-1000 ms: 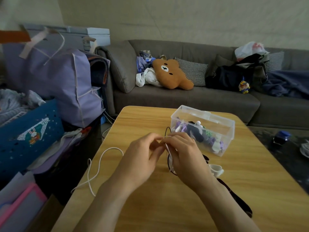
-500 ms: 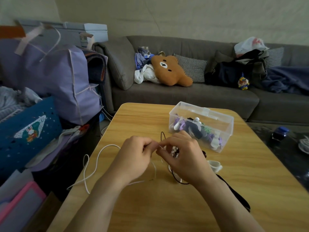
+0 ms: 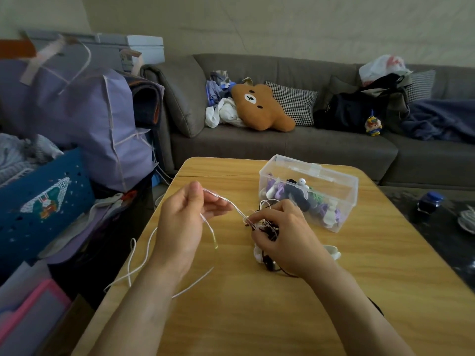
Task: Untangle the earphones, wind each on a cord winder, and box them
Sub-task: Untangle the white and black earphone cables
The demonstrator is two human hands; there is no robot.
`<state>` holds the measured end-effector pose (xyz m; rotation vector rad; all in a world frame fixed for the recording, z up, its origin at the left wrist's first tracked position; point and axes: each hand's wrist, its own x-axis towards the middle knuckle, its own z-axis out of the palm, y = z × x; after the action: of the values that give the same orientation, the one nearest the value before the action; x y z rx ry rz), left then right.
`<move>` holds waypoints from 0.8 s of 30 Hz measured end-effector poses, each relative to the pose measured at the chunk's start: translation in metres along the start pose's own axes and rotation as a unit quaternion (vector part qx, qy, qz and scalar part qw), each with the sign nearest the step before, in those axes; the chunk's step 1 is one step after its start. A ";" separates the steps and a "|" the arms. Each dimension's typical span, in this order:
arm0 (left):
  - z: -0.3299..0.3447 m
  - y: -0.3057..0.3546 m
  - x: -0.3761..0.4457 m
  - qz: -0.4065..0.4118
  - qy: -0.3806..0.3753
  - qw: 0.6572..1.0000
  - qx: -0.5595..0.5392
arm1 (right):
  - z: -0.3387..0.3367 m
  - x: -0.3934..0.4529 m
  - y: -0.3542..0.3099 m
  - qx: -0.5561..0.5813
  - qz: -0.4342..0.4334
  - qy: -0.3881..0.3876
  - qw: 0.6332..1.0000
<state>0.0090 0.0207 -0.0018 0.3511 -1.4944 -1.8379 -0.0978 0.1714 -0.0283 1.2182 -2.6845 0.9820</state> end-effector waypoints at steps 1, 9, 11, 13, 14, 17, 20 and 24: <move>0.001 0.001 0.000 -0.010 0.006 0.999 -0.031 | 0.000 0.000 -0.002 -0.005 0.003 -0.001 1.000; -0.012 0.003 0.010 -0.086 0.163 0.971 -0.150 | -0.013 -0.002 -0.005 0.127 0.058 0.026 0.990; -0.018 -0.001 0.015 -0.093 0.208 0.960 -0.165 | -0.013 -0.002 -0.004 0.132 0.069 0.038 0.988; -0.020 -0.002 0.017 -0.085 0.231 0.955 -0.162 | -0.013 -0.002 -0.004 0.131 0.084 0.047 0.987; -0.020 -0.003 0.017 -0.082 0.239 0.954 -0.160 | -0.013 -0.002 -0.004 0.130 0.089 0.051 0.986; -0.018 -0.004 0.016 -0.084 0.262 0.949 -0.152 | -0.012 0.000 -0.006 0.139 0.106 0.055 0.983; -0.017 -0.005 0.016 -0.100 0.276 0.942 -0.163 | -0.010 0.001 -0.009 0.207 0.130 0.039 0.969; -0.016 -0.004 0.015 -0.119 0.297 0.924 -0.210 | -0.008 -0.002 -0.012 0.252 0.149 0.052 0.955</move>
<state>0.0076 -0.0011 -0.0065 0.8182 -0.6481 -1.9384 -0.0905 0.1710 -0.0165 0.7754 -2.6681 1.8022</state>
